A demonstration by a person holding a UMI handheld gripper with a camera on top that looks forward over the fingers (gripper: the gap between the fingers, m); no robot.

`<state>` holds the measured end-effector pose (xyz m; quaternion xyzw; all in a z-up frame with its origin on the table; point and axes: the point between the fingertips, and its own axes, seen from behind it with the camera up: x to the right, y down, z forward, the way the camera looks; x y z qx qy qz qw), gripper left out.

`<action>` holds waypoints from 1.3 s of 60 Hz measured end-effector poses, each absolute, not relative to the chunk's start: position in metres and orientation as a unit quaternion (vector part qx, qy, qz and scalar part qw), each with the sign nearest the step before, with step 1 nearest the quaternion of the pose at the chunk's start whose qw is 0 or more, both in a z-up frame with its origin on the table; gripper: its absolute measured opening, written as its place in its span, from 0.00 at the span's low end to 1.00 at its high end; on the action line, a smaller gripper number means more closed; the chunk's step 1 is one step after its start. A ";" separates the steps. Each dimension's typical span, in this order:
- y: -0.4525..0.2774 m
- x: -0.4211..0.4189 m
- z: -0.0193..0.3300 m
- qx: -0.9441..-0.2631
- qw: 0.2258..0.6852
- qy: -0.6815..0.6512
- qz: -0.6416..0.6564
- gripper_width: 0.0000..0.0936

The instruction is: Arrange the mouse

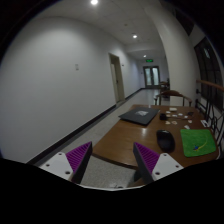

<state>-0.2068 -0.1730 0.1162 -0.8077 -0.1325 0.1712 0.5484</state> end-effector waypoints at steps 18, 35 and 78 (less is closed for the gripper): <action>-0.106 -0.074 0.086 -0.815 0.572 -0.078 0.045 0.90; -0.020 -0.024 0.041 -0.835 0.545 -0.071 0.009 0.89; 0.073 -0.037 0.009 -0.868 0.486 -0.062 0.081 0.27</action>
